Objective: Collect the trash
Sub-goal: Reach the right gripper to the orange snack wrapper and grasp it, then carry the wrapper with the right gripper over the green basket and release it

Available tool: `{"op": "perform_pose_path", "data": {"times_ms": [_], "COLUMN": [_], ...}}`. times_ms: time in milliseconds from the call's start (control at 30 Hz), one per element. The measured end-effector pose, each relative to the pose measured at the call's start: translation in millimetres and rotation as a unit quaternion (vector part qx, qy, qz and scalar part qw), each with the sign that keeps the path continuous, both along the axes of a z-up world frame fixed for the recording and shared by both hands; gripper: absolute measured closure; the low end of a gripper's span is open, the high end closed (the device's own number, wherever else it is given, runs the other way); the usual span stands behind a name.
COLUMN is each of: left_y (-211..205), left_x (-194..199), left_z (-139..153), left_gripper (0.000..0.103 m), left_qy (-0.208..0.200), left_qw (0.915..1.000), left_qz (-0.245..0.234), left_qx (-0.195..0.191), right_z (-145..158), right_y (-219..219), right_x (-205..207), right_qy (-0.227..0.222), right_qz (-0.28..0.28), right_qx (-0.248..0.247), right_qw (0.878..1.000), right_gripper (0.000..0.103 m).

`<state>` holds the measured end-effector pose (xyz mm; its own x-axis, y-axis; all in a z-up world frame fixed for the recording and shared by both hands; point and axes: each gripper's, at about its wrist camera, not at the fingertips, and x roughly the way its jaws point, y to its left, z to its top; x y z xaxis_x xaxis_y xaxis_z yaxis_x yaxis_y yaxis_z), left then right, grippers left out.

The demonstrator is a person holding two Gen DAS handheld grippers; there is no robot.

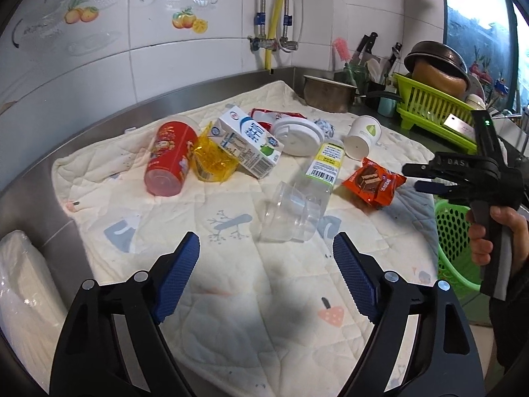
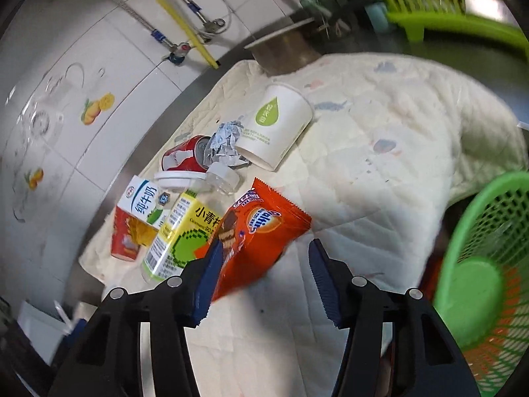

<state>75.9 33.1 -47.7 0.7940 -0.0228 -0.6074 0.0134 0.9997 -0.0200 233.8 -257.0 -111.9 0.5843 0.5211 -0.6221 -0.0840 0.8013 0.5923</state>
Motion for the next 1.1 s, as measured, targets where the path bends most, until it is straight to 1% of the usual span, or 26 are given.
{"op": "perform_pose_path", "data": {"times_ms": [100,233,367,433,467,567,600,633,700,767,867,900,967,1067,1100], "left_y": [-3.0,-4.0,-3.4,-3.8,-3.3,-1.9,-0.8,1.3,4.3,4.2,2.9,2.8,1.9,-3.1,-5.0], "left_x": [10.0,25.0,39.8,48.0,50.7,63.1,65.6,70.1,78.3,83.8,86.9,86.1,84.7,79.7,77.2], "left_z": [-3.4,-9.0,-11.9,-12.3,-12.6,-19.2,-21.2,-24.6,-31.3,-36.6,-42.7,-43.8,-45.3,-47.0,-46.4], "left_gripper": [0.021,0.021,0.021,0.021,0.021,0.024,0.024,0.025,0.029,0.039,0.05,0.055,0.071,0.085,0.087], "left_qy": [0.003,0.012,0.019,0.021,0.02,0.032,0.035,0.041,0.055,0.063,0.07,0.069,0.07,0.068,0.066], "left_qw": [1.0,0.9999,0.9997,0.9996,0.9995,0.9986,0.9983,0.9976,0.9957,0.994,0.9904,0.9895,0.9868,0.986,0.9862], "left_qz": [-0.005,-0.008,-0.015,-0.021,-0.027,-0.041,-0.045,-0.053,-0.065,-0.077,-0.099,-0.103,-0.114,-0.12,-0.121], "left_qx": [0.001,-0.002,-0.004,0.001,0.0,-0.002,-0.007,-0.019,-0.037,-0.047,-0.067,-0.074,-0.091,-0.094,-0.092], "right_z": [-8.0,-15.4,-21.0,-25.9,-28.4,-32.1,-32.2,-32.0,-31.5,-29.9,-22.6,-19.0,-13.0,-3.8,-0.4], "right_y": [0.2,6.7,15.8,17.8,18.5,20.2,20.6,20.5,19.8,18.1,16.6,16.4,16.2,14.7,13.6], "right_x": [10.6,23.2,33.1,37.4,38.7,39.4,39.2,39.0,37.8,35.7,30.6,27.9,22.1,10.5,5.6], "right_qy": [0.019,0.032,0.038,0.045,0.048,0.05,0.049,0.048,0.047,0.041,0.028,0.021,0.009,-0.009,-0.015], "right_qz": [0.001,0.005,0.005,0.006,0.007,0.009,0.009,0.01,0.01,0.01,0.011,0.011,0.014,0.017,0.019], "right_qx": [0.022,0.052,0.053,0.063,0.071,0.076,0.075,0.078,0.08,0.083,0.079,0.074,0.064,0.05,0.046], "right_qw": [1.0,0.998,0.998,0.997,0.996,0.996,0.996,0.996,0.996,0.996,0.996,0.997,0.998,0.999,0.999], "right_gripper": [0.05,0.05,0.052,0.06,0.066,0.07,0.075,0.077,0.079,0.08,0.081,0.082,0.083,0.085,0.085]}}
